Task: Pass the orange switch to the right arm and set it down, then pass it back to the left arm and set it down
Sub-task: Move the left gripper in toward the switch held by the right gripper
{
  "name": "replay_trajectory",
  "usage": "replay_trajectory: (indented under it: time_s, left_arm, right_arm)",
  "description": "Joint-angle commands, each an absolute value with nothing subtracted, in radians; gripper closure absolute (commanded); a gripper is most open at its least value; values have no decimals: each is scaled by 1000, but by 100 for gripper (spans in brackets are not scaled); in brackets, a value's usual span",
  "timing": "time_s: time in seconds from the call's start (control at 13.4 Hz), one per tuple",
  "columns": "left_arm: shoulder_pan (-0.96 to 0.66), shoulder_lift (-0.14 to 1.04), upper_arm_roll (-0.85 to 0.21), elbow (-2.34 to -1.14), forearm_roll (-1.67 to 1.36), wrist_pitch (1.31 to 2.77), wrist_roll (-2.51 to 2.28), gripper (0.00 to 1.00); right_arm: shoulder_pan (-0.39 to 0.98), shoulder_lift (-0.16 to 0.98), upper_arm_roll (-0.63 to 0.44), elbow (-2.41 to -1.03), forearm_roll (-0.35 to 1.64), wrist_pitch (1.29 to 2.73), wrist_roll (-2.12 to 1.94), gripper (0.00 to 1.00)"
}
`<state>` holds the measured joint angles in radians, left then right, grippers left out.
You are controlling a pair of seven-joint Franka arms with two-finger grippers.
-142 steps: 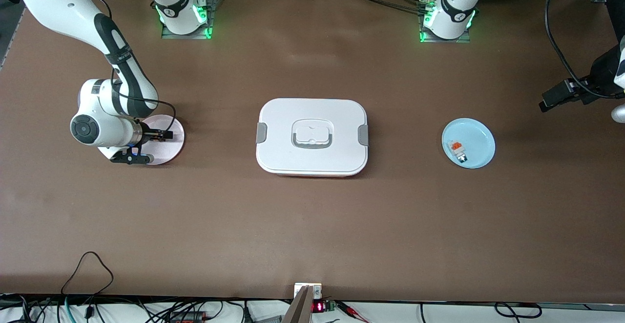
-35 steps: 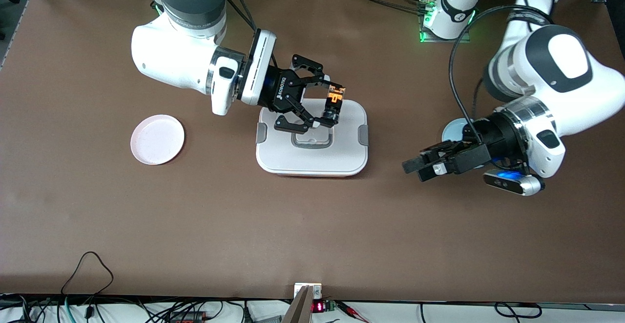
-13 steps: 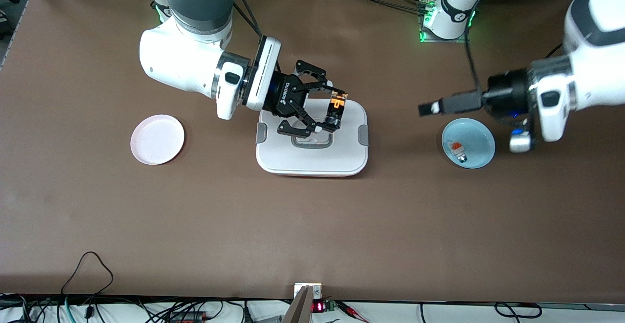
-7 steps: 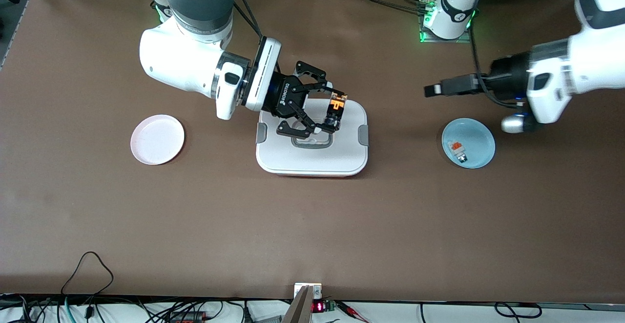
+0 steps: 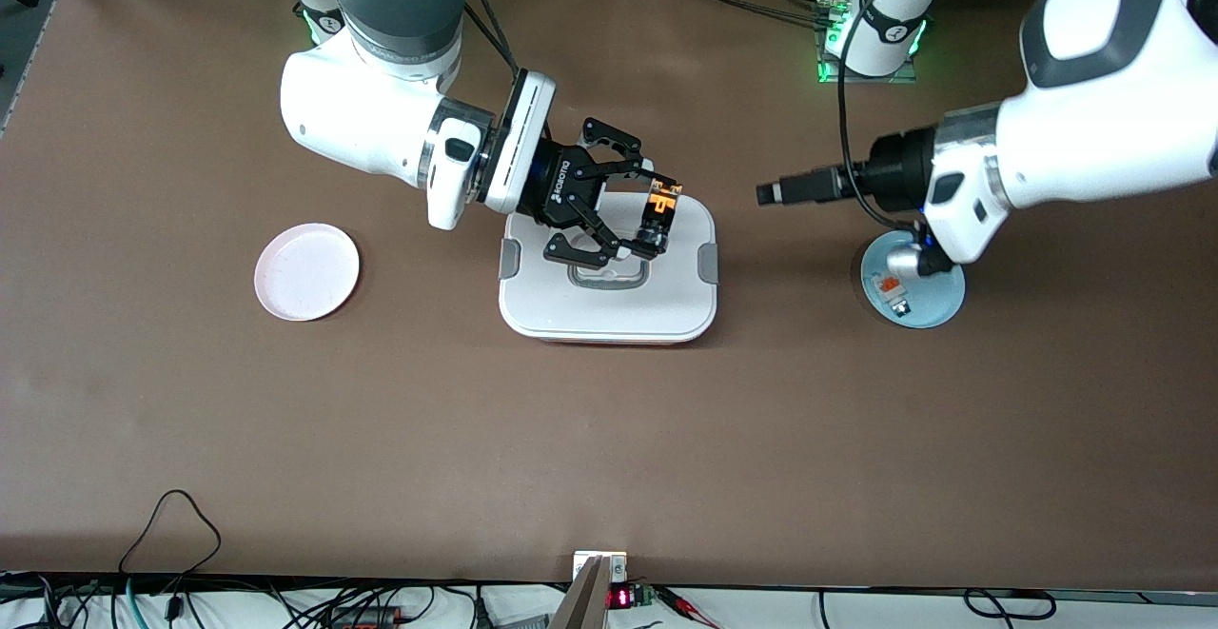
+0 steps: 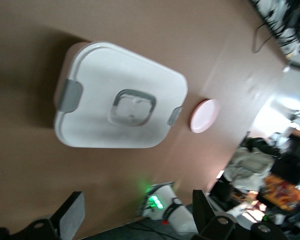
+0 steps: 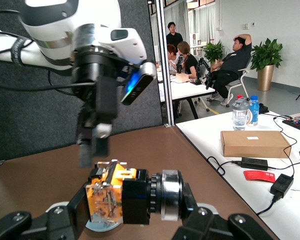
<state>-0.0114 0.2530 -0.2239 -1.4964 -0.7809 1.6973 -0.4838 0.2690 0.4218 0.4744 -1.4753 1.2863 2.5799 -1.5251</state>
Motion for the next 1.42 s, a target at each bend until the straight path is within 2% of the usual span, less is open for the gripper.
replay_trajectory:
  time_s: [0.0,0.22,0.52,0.89,1.19,1.34]
  left_arm:
    - [11,288,-177,-1451,-891,1721,-408,5]
    - [9,288,-166,-1440,-1000,1778,-362,5]
    - [-17,302,-186,-1425,-1029,1943,-345,4]
    - [-92,356,-281,-1401,-1129,2164,-259,4]
    - [-121,371,-296,-1402,-1126,2265,-229,5]
    - [-121,365,-310,-1411,-1121,2263,-219,5]
  right_arm:
    - [282,437,474,-1447,1305,2597,-1543,81]
    - [282,439,474,-1447,1304,2597,-1542,82]
    - [293,439,474,-1447,1302,2597,-1540,81]
    - [301,448,474,-1447,1302,2626,-1531,82]
    - [302,451,476,-1459,1285,2629,-1542,82]
    - [302,451,476,-1463,1285,2628,-1545,82]
